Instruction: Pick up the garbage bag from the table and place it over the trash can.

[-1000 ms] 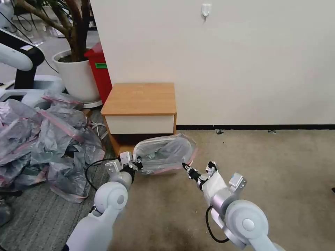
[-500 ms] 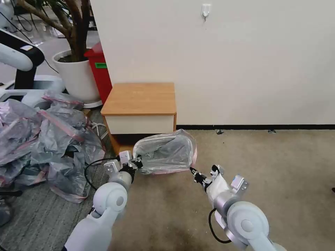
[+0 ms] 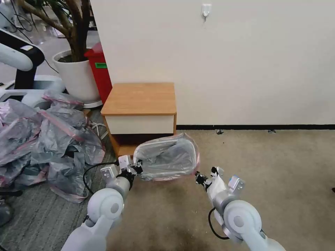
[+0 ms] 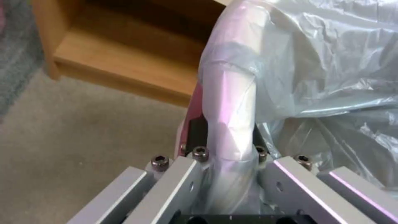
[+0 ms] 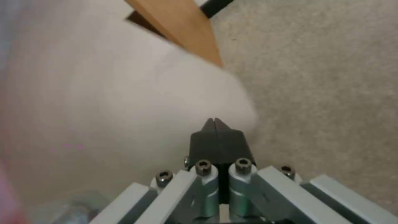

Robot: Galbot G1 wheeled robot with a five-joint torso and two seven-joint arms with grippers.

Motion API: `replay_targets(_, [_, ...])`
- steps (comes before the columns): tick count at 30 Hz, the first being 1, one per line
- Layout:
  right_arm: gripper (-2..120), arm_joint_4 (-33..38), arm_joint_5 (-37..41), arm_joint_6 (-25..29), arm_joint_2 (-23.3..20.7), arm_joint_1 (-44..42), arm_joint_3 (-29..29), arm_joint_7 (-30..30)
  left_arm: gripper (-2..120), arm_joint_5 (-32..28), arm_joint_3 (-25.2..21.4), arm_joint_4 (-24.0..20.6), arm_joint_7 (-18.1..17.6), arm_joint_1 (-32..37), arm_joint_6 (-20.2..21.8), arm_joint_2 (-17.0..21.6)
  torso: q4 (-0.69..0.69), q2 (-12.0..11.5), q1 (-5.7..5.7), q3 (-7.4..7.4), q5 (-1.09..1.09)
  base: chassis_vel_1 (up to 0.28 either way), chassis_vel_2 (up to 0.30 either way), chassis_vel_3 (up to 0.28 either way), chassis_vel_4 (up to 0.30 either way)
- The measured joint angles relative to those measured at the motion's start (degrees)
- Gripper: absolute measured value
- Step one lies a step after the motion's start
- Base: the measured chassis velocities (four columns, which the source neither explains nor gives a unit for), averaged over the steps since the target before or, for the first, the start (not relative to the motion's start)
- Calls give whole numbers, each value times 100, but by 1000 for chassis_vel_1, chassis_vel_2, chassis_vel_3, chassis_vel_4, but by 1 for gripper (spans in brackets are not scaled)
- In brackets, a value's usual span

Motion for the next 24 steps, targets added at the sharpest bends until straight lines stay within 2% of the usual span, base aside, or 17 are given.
replay_targets(7, [0,-161,-621,83,-115,-127,59,-199,3,-164,-167,-6,0,-30,27,162,0,0,0,0,0,0,0,0,0])
replay_targets(10, [6,-314,-1000,562,-325,-186,281,-818,3,-308,-260,-8,73,-51,38,420,-1,0,0,0,0,0,0,0,0])
replay_targets(11, [6,-314,-1000,562,-325,-186,281,-818,3,-308,-260,-8,73,-51,38,420,-1,0,0,0,0,0,0,0,0])
replay_targets(13, [15,-422,-799,817,-475,-228,514,-1504,3,-355,-366,-9,265,-28,39,589,-1,0,0,0,0,0,0,0,0])
replay_targets(15, [24,-473,-169,857,-603,-254,782,-2214,3,-411,-470,-26,470,34,40,727,-1,0,0,0,0,0,0,0,0])
replay_targets(18, [31,-493,226,790,-664,-249,928,-2562,3,-438,-538,-45,621,92,47,821,-1,0,0,0,0,0,0,0,0])
replay_targets(19, [37,-541,564,665,-723,-194,1041,-2868,3,-452,-606,-56,749,155,52,928,-1,0,0,0,0,0,0,0,0])
replay_targets(20, [37,-541,564,665,-723,-194,1041,-2868,3,-452,-606,-56,749,155,52,928,-1,0,0,0,0,0,0,0,0])
replay_targets(24, [55,-697,883,61,-859,-46,1149,-3875,3,-464,-738,-74,903,242,54,1123,0,0,0,0,0,0,0,0,0])
